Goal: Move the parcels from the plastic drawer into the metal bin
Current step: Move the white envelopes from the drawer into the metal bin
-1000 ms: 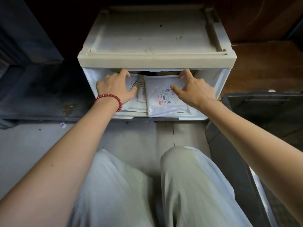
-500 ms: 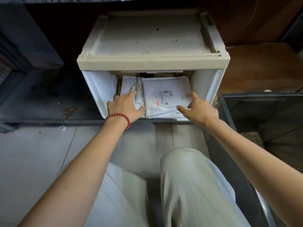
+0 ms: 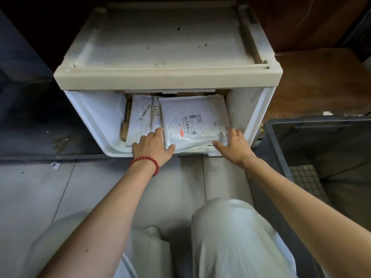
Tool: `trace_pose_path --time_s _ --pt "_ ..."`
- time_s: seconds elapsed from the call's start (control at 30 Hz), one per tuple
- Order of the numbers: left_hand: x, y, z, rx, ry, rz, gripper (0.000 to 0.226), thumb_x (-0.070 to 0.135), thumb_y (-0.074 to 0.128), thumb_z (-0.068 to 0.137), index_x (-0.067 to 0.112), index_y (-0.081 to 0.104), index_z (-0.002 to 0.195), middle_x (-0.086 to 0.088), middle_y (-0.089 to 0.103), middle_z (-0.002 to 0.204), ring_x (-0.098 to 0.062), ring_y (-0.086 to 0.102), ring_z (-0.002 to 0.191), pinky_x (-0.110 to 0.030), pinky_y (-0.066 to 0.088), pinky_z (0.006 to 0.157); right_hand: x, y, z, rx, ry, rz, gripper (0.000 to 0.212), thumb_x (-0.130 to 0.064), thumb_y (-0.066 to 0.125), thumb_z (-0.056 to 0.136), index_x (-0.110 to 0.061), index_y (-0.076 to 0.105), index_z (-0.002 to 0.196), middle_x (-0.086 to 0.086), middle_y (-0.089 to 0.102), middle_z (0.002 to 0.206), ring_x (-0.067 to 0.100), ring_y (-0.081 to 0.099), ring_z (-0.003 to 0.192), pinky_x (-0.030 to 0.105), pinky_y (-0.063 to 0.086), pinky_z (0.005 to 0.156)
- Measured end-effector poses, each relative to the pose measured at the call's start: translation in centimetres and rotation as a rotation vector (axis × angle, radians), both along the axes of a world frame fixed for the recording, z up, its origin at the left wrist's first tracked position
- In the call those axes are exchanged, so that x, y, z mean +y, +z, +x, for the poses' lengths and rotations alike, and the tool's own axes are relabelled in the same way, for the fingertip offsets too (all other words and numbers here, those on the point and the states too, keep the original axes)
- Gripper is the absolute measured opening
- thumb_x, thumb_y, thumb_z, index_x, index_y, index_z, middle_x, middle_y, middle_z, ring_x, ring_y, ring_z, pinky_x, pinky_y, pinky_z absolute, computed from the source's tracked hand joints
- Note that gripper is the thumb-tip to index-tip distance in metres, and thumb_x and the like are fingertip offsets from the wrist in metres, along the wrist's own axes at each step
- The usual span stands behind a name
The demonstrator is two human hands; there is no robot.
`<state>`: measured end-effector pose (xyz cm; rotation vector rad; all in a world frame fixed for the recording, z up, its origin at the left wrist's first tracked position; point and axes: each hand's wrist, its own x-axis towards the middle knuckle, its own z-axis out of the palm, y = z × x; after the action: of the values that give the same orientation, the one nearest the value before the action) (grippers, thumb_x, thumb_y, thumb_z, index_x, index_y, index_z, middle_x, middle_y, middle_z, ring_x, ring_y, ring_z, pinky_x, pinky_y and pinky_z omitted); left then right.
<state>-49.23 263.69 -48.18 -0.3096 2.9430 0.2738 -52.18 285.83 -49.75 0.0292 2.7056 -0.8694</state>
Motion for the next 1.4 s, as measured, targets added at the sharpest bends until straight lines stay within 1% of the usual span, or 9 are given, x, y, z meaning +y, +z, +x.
trace_pose_path --time_s 0.27,0.57,0.7,0.8,0.97,1.1,1.2,1.33,1.4 --pt "0.7 -1.9 -2.8 0.052 0.039 0.104 0.059 0.047 0.048 0.094 0.017 0.029 0.141 -0.011 0.054 0.128 -0.031 0.054 0.113 -0.041 0.046 0.086 -1.6 -2.0 -3.8 0.011 -0.063 -0.038 0.067 -0.034 0.061 0.091 -0.005 0.03 0.142 0.021 0.028 0.145 0.038 0.031 0.135 0.038 0.025 0.112" --pt "0.2 -3.2 -4.1 0.135 0.152 0.343 0.051 0.022 0.065 0.09 0.017 0.033 0.129 -0.018 0.059 0.119 -0.036 0.059 0.103 -0.039 0.045 0.083 -2.6 -3.3 -4.7 0.029 -0.188 -0.057 0.088 -0.043 0.064 0.086 -0.004 0.016 0.148 0.023 0.029 0.141 0.04 0.031 0.132 0.046 0.03 0.11" --pt "-0.9 -3.2 -3.9 0.128 0.17 0.324 0.055 0.025 0.064 0.09 0.017 0.03 0.133 -0.016 0.061 0.118 -0.034 0.06 0.103 -0.038 0.045 0.083 -2.7 -3.0 -5.3 -0.032 -0.195 -0.07 0.08 -0.051 0.062 0.086 -0.002 0.032 0.142 0.024 0.032 0.138 0.039 0.033 0.131 0.04 0.031 0.11" --pt "-1.5 -3.1 -3.5 0.125 0.171 0.319 0.056 0.035 0.059 0.092 0.017 0.028 0.135 -0.015 0.06 0.118 -0.034 0.059 0.103 -0.037 0.045 0.082 -2.8 -2.9 -5.3 -0.095 -0.217 -0.172 0.084 -0.052 0.062 0.086 -0.008 0.026 0.147 0.021 0.03 0.144 0.036 0.03 0.135 0.038 0.029 0.112" --pt "-1.1 -2.7 -2.3 0.086 0.264 0.509 0.088 0.04 0.074 0.079 0.017 0.018 0.143 -0.014 0.036 0.144 -0.033 0.048 0.123 -0.035 0.039 0.097 -3.3 -2.7 -4.8 -0.182 -0.235 -0.351 0.091 -0.048 0.071 0.081 -0.011 0.02 0.147 0.013 0.04 0.145 0.031 0.041 0.132 0.036 0.034 0.11" --pt "-1.4 -1.9 -1.7 0.069 0.36 0.542 0.116 0.034 0.086 0.066 0.012 0.009 0.149 -0.014 0.027 0.148 -0.03 0.036 0.133 -0.036 0.033 0.106 -3.8 -2.7 -3.6 -0.067 -0.27 -0.368 0.097 -0.041 0.081 0.072 -0.009 0.025 0.146 0.013 0.043 0.14 0.03 0.042 0.13 0.043 0.035 0.111" --pt "-1.7 -0.9 -0.9 0.036 0.326 0.49 0.112 0.036 0.086 0.064 0.007 0.017 0.148 -0.014 0.031 0.144 -0.03 0.039 0.131 -0.035 0.036 0.104 -3.9 -2.6 -1.9 -0.067 -0.284 -0.386 0.091 -0.037 0.081 0.072 -0.007 0.033 0.143 0.012 0.047 0.134 0.028 0.042 0.128 0.043 0.037 0.109" --pt "-2.4 0.1 1.2 0.041 0.312 0.539 0.108 0.035 0.09 0.058 0.009 0.028 0.143 -0.011 0.036 0.143 -0.026 0.042 0.129 -0.033 0.036 0.105 -3.1 -2.6 1.0 -0.059 -0.278 -0.466 0.093 -0.056 0.077 0.048 -0.015 0.052 0.127 0.002 0.063 0.117 0.024 0.056 0.115 0.041 0.05 0.098" --pt "-2.6 0.9 2.7 0.082 0.295 0.573 0.104 0.032 0.091 0.057 0.011 0.031 0.14 -0.009 0.04 0.141 -0.025 0.043 0.127 -0.031 0.036 0.103 -2.8 -1.3 3.0 -0.041 -0.267 -0.507 0.077 -0.046 0.083 0.056 -0.015 0.053 0.12 -0.002 0.063 0.117 0.021 0.059 0.112 0.039 0.051 0.097"
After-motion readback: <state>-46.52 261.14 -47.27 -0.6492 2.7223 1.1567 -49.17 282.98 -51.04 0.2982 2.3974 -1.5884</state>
